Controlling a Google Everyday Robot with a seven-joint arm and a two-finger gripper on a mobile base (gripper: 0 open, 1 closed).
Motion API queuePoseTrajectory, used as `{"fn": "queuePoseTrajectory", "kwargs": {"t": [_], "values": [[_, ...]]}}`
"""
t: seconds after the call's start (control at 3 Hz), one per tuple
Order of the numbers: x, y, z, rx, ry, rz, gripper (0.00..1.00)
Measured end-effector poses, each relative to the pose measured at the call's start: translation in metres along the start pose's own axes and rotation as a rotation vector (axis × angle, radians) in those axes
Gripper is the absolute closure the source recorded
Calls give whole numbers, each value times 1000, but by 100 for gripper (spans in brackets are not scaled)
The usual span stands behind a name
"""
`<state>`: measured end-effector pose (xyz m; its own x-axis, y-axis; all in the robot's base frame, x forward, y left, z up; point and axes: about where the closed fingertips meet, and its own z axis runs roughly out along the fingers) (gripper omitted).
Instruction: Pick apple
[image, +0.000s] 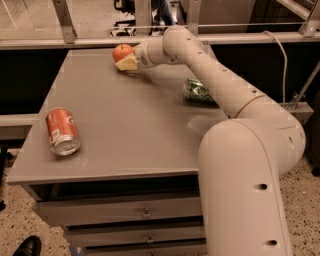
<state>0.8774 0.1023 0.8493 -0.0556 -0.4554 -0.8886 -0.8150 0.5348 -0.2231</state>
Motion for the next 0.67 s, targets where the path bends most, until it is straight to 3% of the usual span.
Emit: {"fn": "queuePoseTrajectory", "kwargs": {"t": [0.33,0.67], "values": [[-6,-2,-16,14,-12,-19,87],[-20,-6,-49,-11,-65,-17,100]]}}
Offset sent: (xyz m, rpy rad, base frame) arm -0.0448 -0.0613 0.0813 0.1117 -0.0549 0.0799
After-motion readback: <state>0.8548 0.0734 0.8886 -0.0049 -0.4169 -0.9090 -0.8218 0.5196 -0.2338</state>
